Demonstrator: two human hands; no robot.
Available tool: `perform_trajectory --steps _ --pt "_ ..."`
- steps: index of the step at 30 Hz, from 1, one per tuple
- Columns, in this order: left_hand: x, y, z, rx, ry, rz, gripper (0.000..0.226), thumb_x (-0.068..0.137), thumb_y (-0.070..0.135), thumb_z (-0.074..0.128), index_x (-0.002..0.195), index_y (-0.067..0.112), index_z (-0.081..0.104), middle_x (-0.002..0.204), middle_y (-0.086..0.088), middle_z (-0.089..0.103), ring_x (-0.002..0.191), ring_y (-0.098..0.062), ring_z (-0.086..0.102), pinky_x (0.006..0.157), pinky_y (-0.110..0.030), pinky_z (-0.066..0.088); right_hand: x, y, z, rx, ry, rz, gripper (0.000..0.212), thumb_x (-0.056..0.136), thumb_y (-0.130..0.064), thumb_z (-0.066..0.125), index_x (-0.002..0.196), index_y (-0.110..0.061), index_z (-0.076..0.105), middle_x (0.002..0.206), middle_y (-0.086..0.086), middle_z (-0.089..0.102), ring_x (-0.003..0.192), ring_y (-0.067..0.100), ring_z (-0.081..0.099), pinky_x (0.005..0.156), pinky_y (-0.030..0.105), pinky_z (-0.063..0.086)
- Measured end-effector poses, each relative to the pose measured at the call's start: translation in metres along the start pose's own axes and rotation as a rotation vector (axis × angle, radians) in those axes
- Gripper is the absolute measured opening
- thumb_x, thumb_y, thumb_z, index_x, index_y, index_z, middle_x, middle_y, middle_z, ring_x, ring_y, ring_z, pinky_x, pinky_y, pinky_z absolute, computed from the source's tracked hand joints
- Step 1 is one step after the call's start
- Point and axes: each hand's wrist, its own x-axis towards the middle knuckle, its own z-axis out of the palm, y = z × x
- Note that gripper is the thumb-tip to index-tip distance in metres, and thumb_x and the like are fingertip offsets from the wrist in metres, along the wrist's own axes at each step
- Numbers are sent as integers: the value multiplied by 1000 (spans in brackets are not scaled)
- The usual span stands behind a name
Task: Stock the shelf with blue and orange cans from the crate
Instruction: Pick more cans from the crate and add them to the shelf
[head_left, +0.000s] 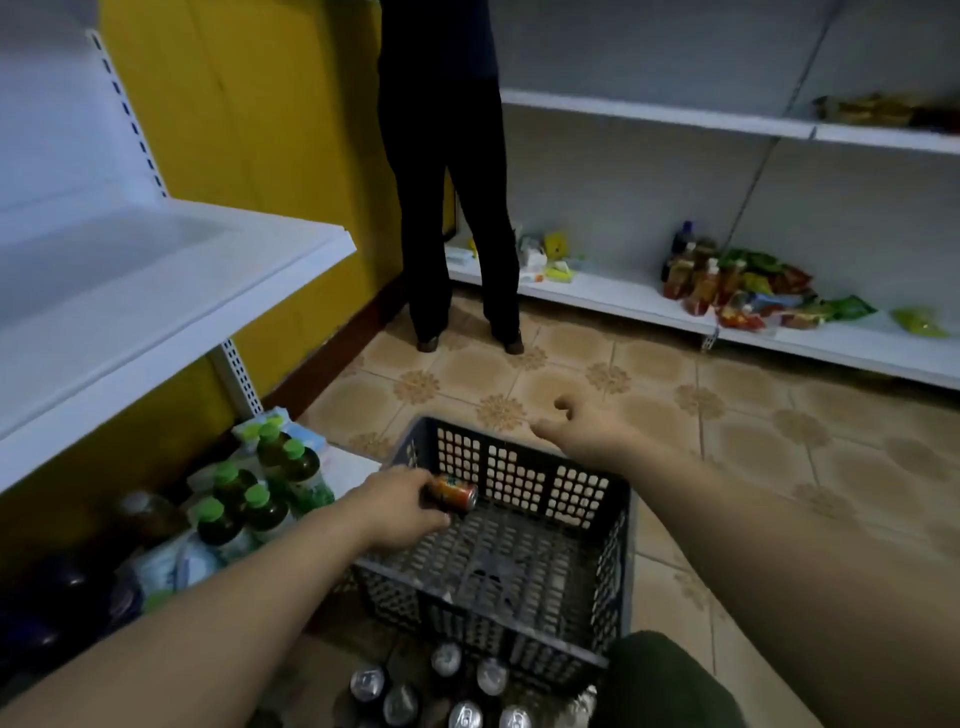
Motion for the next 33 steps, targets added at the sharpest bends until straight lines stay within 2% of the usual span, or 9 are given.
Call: perform_trajectory --steps 3,6,8,11,13,21,27,30,33 --pt "47 -9 16 -28 -49 -35 73 90 51 56 148 19 27 155 -7 25 136 -26 35 107 -34 36 34 24 17 -16 -51 49 71 94 -52 51 149 -11 30 145 12 44 116 27 52 93 34 43" --pt "97 -23 30 -101 -79 -78 76 89 50 57 150 18 23 157 -6 21 140 -26 30 109 -34 33 77 40 43 -26 -134 89 64 96 -50 50 143 -8 38 135 15 52 113 29 55 91 38 47" --pt "132 -33 40 -164 -86 -112 76 89 46 58 150 17 22 157 -7 22 140 -26 30 108 -33 32 112 51 66 -28 -202 110 65 96 -51 50 143 -9 38 132 13 53 110 27 56 82 35 46" --pt "184 -50 55 -251 -90 -173 74 89 40 61 149 17 24 155 -6 27 137 -26 35 105 -31 34 163 66 100 -22 -278 138 73 95 -52 50 151 -11 26 149 10 40 125 27 49 93 33 43" --pt "223 -63 66 -306 -100 -225 74 88 40 63 149 19 25 153 -6 31 134 -26 38 104 -32 36 197 75 123 -27 -309 153 70 96 -49 51 150 -11 28 149 10 41 128 28 46 98 32 40" --pt "358 -111 125 -539 -150 -399 75 84 40 67 147 25 28 145 -4 42 127 -26 46 106 -44 39 316 110 226 -31 -383 142 55 94 -39 58 140 -14 41 135 11 53 115 27 54 95 35 45" --pt "417 -141 173 -658 -166 -480 71 91 28 62 149 15 23 144 -5 41 125 -25 46 95 -28 39 371 130 308 -111 -409 72 61 89 -39 64 141 -19 39 136 12 49 119 30 51 103 43 43" --pt "432 -153 191 -719 -139 -523 65 87 29 66 142 14 36 137 -6 50 120 -26 51 104 -37 41 380 137 339 -135 -386 94 75 86 -38 67 146 -20 27 142 15 37 128 33 43 107 43 37" --pt "436 -159 200 -749 -119 -554 64 88 28 65 143 14 36 135 -7 51 107 -20 55 92 -31 47 381 141 363 -64 -317 177 75 81 -35 74 139 -19 29 137 15 44 124 33 47 104 46 41"
